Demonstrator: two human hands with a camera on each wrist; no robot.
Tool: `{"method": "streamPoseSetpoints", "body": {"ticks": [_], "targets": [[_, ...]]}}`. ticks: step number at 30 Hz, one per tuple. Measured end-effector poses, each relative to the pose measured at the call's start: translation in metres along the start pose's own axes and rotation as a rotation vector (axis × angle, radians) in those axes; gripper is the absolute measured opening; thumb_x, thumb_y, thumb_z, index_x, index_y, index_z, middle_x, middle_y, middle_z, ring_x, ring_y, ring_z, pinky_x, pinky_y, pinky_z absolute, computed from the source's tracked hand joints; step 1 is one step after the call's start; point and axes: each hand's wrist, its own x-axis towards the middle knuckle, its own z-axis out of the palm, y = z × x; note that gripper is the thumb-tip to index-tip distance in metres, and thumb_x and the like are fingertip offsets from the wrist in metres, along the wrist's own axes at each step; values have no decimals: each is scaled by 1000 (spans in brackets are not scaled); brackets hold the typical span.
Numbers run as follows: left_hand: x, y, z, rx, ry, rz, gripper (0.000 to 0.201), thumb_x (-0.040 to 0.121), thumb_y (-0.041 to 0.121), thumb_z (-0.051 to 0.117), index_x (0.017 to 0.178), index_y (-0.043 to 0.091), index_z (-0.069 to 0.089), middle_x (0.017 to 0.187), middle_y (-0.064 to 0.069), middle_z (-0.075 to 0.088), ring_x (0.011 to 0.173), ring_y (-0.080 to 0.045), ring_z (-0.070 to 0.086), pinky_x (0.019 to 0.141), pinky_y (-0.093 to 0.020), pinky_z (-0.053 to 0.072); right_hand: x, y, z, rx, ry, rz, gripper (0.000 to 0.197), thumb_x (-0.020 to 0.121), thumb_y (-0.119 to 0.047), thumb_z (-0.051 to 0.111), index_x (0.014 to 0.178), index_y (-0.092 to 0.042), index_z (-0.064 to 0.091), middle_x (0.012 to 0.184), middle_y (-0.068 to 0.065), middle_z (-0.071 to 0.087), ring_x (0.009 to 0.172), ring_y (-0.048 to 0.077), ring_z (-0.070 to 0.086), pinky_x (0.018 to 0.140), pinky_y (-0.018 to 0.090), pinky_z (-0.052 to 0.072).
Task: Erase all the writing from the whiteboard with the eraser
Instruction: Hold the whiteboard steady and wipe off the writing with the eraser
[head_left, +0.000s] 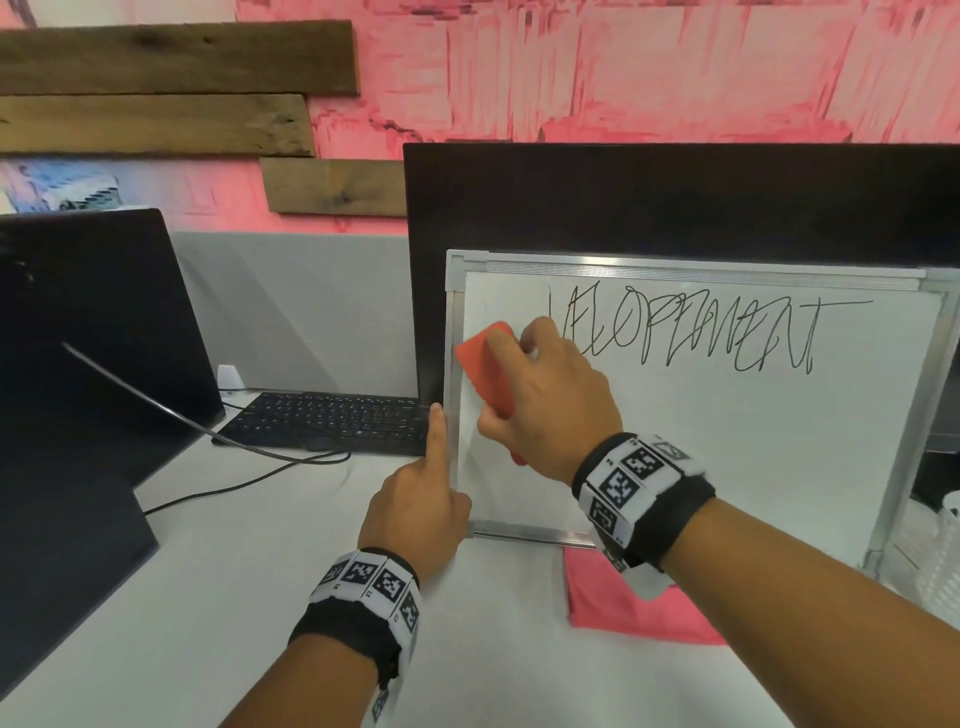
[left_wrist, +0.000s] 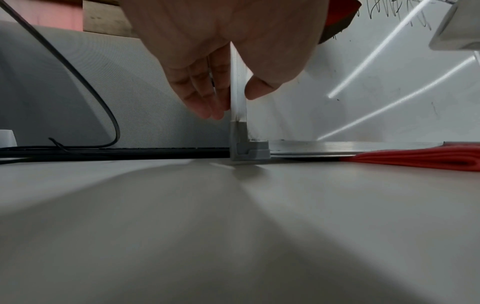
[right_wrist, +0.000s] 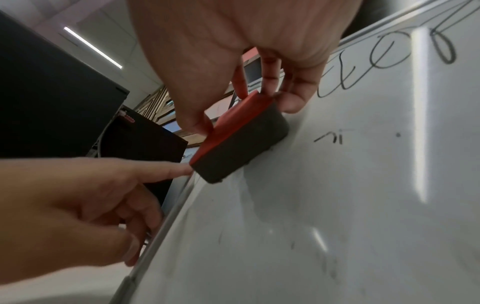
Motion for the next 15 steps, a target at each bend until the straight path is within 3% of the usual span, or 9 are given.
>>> {"method": "streamPoseSetpoints", "body": {"ticks": [7,11,15], "targets": [[4,-4,6,25,47,26,80,101,38,40,154,31,-20,87,-7,64,73,-24,60,68,-40,54,23,4,-18,38,107,66,62,83,-54,67,132,-25,41,121,5,47,89,22,51,68,36,56],[8,-9,5,55,55,32,73,103,45,32,155,32,-18,98,-9,65,82,-27,60,68,-36,47,-1,2,-5,-4,8,40,63,83,-51,67,134,-26,37,122,5,46,94,27,54,66,37,56],[8,-11,5,59,53,45,74,102,46,33,154,33,-17,99,-9,65,86,-29,63,71,-39,51,-16,9,0,-14,-28,38,60,83,-50,64,132,-28,38,118,4,46,93,28,52,64,37,55]]}}
